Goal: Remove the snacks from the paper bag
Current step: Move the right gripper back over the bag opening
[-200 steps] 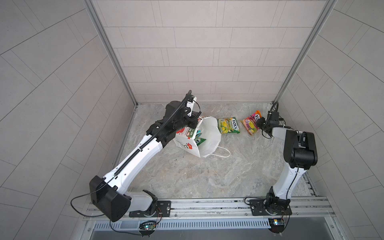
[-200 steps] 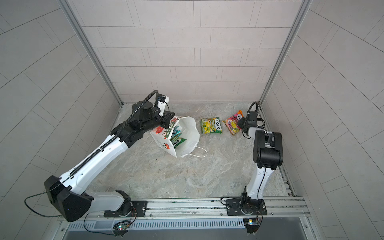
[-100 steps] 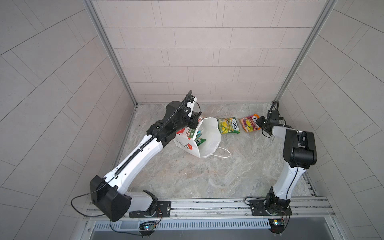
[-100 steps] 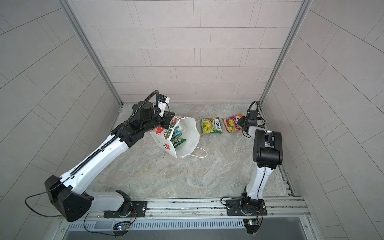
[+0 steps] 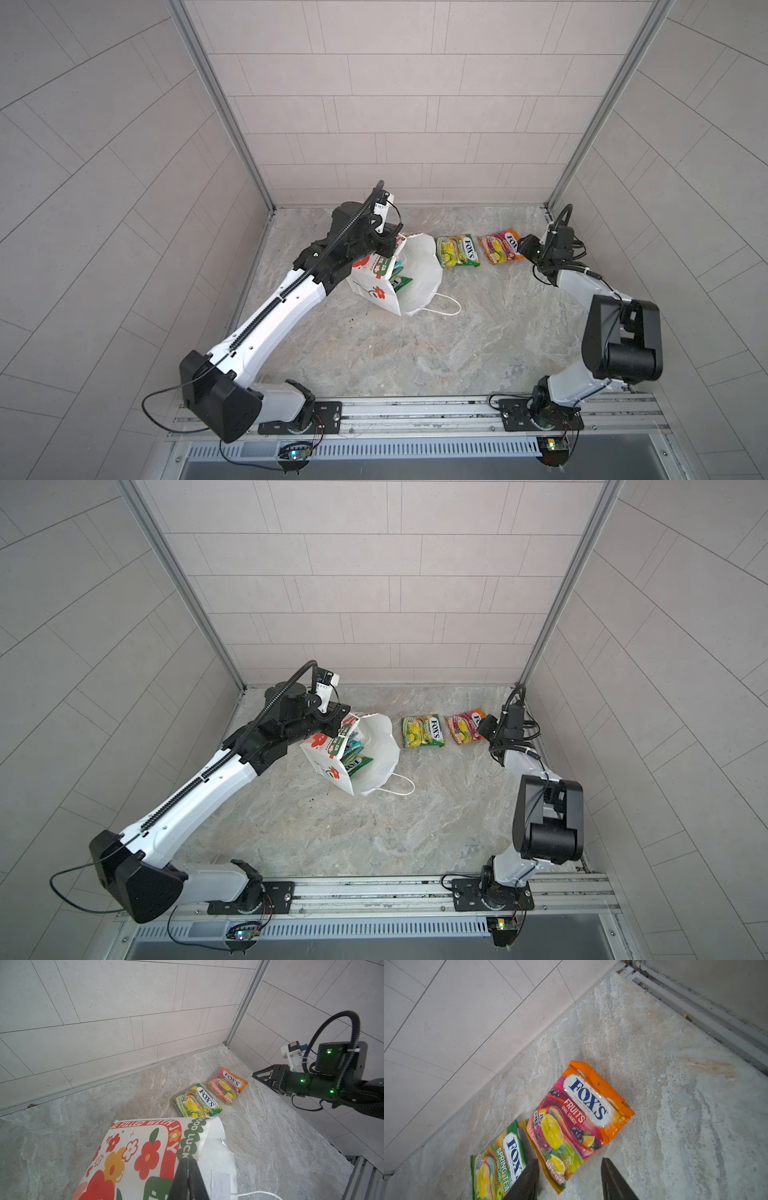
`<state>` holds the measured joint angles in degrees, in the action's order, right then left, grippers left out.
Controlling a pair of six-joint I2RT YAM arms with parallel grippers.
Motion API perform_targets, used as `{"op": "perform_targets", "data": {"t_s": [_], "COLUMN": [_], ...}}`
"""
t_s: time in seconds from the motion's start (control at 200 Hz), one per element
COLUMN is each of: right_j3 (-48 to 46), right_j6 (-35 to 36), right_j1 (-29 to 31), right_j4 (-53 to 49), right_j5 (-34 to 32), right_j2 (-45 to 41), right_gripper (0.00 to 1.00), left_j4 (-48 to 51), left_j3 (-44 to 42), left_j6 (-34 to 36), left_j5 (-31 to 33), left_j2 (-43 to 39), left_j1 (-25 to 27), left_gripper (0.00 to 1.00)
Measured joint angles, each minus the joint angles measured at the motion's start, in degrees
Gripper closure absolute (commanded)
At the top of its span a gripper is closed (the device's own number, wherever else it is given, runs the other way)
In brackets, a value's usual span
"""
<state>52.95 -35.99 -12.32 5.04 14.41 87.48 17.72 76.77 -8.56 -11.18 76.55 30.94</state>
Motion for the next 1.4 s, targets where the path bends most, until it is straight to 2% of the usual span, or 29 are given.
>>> {"op": "perform_targets", "data": {"t_s": [0.11,0.315,0.47,0.645,0.836,1.026,1.401], "right_j3": [-1.99,-4.44,-5.53,-5.53,-4.17,-0.33,4.33], "right_j6": [0.85,4.42,5.79,7.28,7.74,8.17,6.97], "right_j1": [2.03,10.03,17.18,28.24,38.25,46.01,51.63], "right_j4": [-2.60,-6.67,-8.44,-10.51,-12.92,-13.05,-12.74], "right_j5": [1.55,3.26,4.24,3.61,2.67,2.08,4.24], "right_j2": [-5.22,-14.78,-20.22,-23.02,-22.36,-17.81,-5.92], "right_gripper": [0.50,0.53,0.55,0.55,0.56,0.58,0.60], "left_j4": [0.00,0.00,0.00,0.00,0.00,-0.02,-0.02], "left_j3": [0.00,0.00,0.00,0.00,0.00,0.00,-0.02], "left_j6": [0.00,0.02,0.04,0.04,0.04,0.04,0.07], "left_j5": [-0.17,-0.63,-0.92,-1.27,-1.40,-1.38,-1.33], "left_j2": [0.00,0.00,0.00,0.00,0.00,0.00,0.00], "left_j1": [0.00,0.00,0.00,0.00,0.24,0.48,0.76], "left_gripper": [1.00,1.00,1.00,1.00,1.00,1.00,1.00]}}
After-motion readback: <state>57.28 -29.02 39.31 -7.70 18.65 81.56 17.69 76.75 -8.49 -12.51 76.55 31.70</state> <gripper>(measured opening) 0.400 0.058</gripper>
